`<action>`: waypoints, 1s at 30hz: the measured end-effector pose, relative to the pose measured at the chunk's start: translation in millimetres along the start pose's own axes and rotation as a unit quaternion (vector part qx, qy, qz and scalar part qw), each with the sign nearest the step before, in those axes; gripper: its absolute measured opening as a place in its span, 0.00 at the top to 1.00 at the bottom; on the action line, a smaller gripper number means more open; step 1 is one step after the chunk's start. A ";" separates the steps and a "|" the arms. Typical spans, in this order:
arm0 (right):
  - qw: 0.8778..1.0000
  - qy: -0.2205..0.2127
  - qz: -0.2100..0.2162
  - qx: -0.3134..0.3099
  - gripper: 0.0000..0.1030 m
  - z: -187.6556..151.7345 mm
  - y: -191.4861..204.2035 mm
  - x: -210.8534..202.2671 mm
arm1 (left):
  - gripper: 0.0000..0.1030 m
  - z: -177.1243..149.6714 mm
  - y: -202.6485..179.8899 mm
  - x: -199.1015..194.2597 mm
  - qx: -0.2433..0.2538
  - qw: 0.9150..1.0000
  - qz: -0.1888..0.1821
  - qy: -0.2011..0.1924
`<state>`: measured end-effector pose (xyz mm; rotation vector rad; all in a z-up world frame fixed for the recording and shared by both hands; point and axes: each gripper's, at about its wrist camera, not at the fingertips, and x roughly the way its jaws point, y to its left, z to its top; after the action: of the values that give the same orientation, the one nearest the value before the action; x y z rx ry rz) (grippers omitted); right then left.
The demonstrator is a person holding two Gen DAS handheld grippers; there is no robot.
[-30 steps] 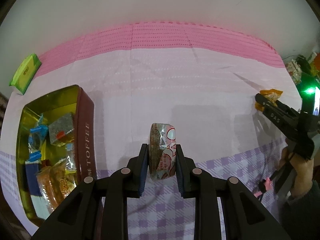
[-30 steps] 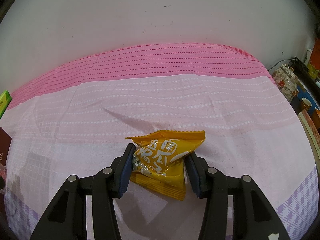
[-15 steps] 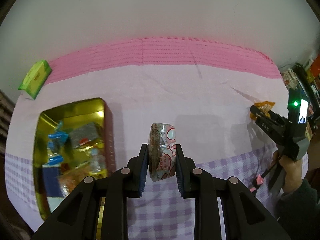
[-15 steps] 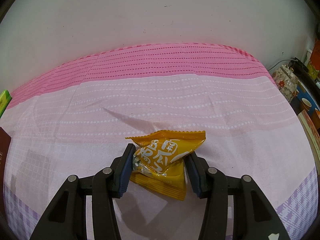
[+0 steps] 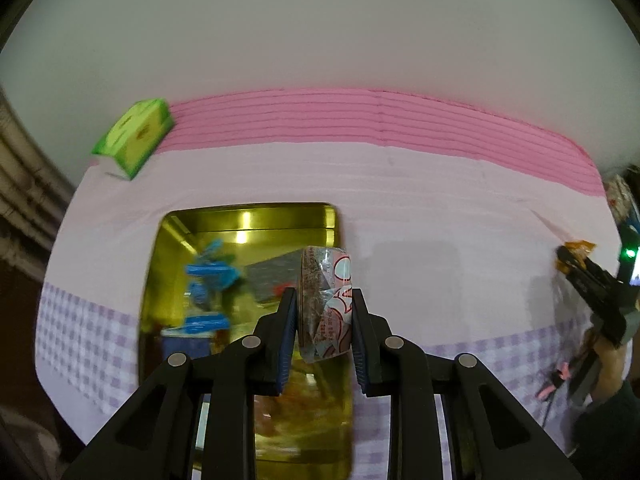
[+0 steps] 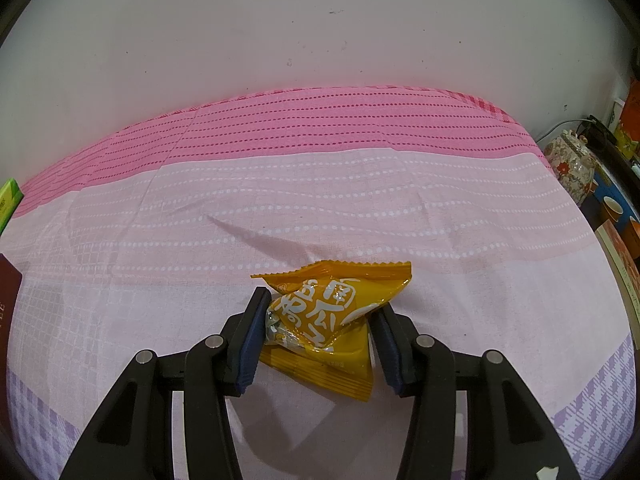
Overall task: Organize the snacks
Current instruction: 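Carry the pink candy into the tin and open the left gripper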
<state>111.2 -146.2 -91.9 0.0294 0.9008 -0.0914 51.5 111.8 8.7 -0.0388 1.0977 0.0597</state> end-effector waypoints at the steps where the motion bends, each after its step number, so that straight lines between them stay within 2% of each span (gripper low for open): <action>1: 1.000 0.000 0.000 0.000 0.55 0.0 -0.1 0.0 | 0.75 0.5 2.2 1.1 -0.002 1.000 0.005 0.000; 12: 1.000 0.001 -0.002 -0.002 0.55 1.0 0.2 0.5 | 0.75 4.4 43.9 25.1 -0.028 0.999 0.021 0.025; 30: 1.000 0.001 -0.003 -0.002 0.55 0.8 0.3 0.6 | 0.75 -11.0 43.6 69.0 -0.017 0.997 0.029 0.073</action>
<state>112.3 -146.0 -91.8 0.0230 0.9026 -0.0950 70.2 156.7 -57.8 -0.0426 1.2433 0.1294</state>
